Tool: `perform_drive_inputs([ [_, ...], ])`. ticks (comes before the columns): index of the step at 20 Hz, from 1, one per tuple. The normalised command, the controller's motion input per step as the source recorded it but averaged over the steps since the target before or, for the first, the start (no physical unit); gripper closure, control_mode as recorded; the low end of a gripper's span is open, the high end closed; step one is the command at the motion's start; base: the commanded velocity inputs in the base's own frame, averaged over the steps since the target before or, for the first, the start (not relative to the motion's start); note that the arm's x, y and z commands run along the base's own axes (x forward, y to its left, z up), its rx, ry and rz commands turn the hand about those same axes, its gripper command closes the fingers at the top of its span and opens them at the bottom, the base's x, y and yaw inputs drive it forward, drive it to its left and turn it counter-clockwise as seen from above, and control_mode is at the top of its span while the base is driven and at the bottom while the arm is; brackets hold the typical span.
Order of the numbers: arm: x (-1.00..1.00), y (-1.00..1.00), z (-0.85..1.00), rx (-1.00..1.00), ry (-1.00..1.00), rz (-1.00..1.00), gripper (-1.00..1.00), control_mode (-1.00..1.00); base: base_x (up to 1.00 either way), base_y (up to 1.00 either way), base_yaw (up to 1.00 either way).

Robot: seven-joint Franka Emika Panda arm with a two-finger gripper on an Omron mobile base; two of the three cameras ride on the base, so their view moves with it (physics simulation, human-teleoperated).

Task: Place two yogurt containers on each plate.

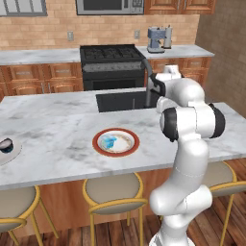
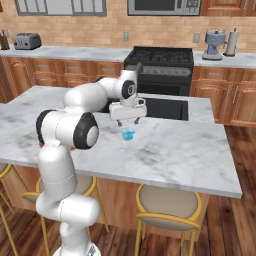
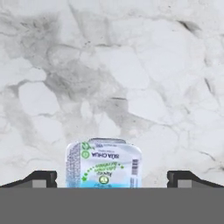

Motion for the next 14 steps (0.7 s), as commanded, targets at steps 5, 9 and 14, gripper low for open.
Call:
perform_drive_inputs([
  [5,-0.25,0.0,0.0,0.0,-0.04,0.0,-1.0,-1.0,0.0,0.0,0.0],
  [9,-0.32,0.01,-0.05,0.0,-0.1,0.0,-1.0,-1.0,0.0,0.0,0.0],
  [14,-0.12,0.09,-0.25,0.0,-0.15,0.0,-1.0,-1.0,0.0,0.0,0.0],
])
